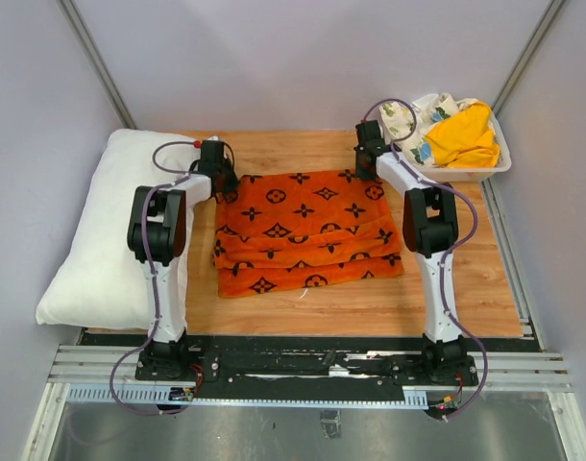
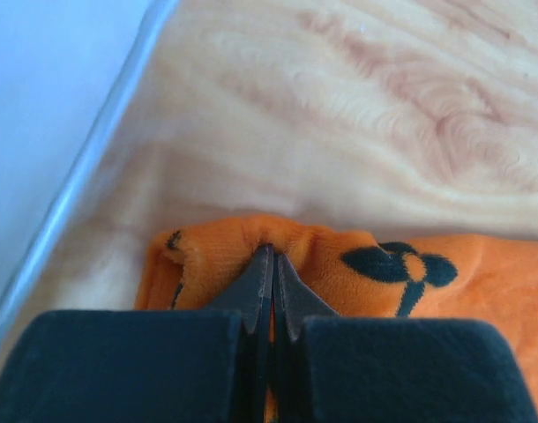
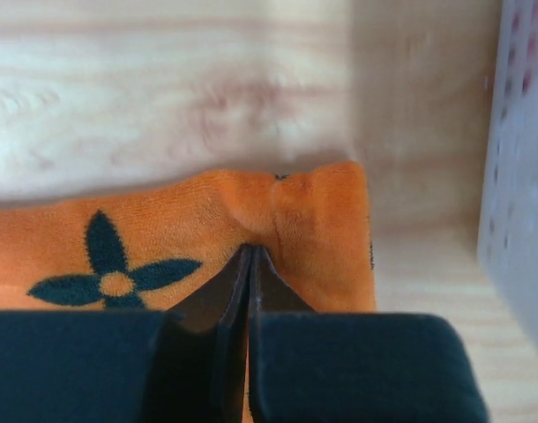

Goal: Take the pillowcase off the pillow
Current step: Fold the pillowcase at the center of the board.

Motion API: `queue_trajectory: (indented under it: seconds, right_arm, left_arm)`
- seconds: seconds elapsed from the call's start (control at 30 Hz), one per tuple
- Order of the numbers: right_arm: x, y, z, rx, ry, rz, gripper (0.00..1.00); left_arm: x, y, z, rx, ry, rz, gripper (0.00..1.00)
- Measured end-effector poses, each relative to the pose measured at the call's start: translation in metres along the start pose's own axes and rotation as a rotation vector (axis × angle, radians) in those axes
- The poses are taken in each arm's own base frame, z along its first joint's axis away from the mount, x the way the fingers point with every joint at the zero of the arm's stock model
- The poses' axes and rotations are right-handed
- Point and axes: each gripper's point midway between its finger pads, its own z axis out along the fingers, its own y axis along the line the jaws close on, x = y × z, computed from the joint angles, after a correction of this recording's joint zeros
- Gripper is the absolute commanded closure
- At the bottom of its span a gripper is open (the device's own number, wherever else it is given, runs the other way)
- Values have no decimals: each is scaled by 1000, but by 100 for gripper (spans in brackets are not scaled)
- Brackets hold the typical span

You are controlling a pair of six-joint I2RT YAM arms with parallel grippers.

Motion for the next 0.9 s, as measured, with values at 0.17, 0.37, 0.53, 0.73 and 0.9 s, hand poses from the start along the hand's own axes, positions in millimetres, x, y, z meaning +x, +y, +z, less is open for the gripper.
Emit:
queue_trajectory:
  seconds: [0.17,0.37,0.53,0.73,0.9]
  right_arm:
    - [-28,2,16,-17,-35,-36,99]
    - [-43,-13,15,-31,-45,-43,99]
    - [-48,-16,3,-87,-42,-64,91]
    - [-89,-2,-74,-254,-149,-65,33]
    - [-103,7,-156,-283,-280,-96,21]
  left_arm:
    - [-32,-20,37,18,-10,4,100]
    - [-51,-28,57,12,-13,10,100]
    - [-52,-20,46,2,9,52,100]
    - [-85,-32,-23,6,-56,145,40]
    - [-104,-85,-111,73,-210,219,28]
